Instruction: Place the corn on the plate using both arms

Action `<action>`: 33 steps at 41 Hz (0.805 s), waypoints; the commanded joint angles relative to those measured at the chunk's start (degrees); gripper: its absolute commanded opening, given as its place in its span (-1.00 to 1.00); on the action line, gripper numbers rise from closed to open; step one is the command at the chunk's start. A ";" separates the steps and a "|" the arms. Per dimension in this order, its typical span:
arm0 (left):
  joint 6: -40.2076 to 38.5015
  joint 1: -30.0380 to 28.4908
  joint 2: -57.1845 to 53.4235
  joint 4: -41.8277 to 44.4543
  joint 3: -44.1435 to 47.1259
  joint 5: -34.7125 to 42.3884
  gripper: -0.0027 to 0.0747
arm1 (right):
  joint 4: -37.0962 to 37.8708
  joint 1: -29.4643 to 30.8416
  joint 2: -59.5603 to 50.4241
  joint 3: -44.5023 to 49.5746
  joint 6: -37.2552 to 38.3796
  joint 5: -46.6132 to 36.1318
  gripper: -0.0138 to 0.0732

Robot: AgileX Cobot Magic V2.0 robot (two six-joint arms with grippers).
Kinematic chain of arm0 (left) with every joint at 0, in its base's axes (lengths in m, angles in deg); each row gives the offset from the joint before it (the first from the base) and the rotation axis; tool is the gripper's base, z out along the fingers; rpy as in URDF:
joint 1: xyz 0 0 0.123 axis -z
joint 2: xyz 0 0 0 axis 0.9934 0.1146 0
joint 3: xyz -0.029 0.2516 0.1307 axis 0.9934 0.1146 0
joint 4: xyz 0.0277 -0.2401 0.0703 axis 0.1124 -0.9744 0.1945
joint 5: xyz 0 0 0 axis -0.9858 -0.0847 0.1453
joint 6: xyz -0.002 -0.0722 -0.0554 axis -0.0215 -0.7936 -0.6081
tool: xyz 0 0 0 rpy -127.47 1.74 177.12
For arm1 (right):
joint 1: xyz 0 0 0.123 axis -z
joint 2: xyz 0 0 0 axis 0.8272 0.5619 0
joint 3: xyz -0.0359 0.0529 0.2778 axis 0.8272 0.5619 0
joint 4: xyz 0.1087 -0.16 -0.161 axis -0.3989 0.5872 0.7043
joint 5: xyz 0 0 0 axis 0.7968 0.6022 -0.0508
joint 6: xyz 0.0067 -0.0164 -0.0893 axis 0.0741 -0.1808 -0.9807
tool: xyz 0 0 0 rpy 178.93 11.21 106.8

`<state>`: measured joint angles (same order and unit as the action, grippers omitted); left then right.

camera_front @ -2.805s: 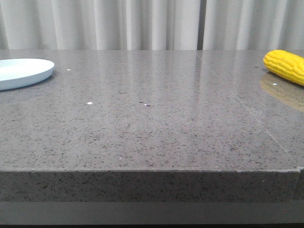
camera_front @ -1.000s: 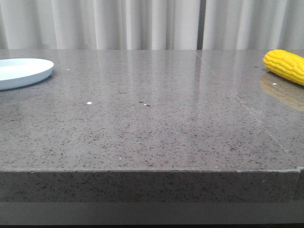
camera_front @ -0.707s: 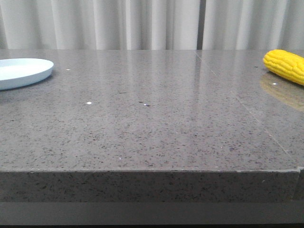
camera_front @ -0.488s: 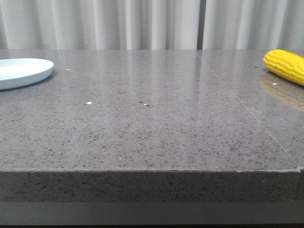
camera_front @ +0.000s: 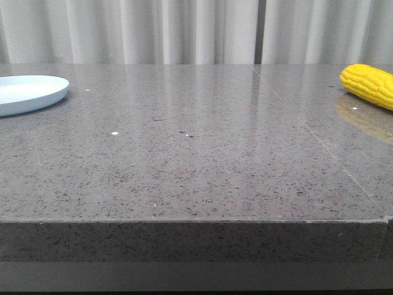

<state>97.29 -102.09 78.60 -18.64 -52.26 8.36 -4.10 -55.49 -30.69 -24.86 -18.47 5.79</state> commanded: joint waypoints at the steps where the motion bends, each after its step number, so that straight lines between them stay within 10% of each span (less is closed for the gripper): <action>1: 1.05 0.86 -1.01 -1.91 -1.89 3.33 0.39 | 0.71 0.25 0.36 -1.46 -0.22 -3.79 0.57; 33: 3.09 3.67 1.48 -1.91 -1.89 5.39 0.39 | 0.71 0.25 0.36 -1.46 -0.22 -3.79 0.57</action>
<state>99.82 -99.43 82.64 -18.84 -52.26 10.91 -4.10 -55.49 -30.69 -24.86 -18.47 5.79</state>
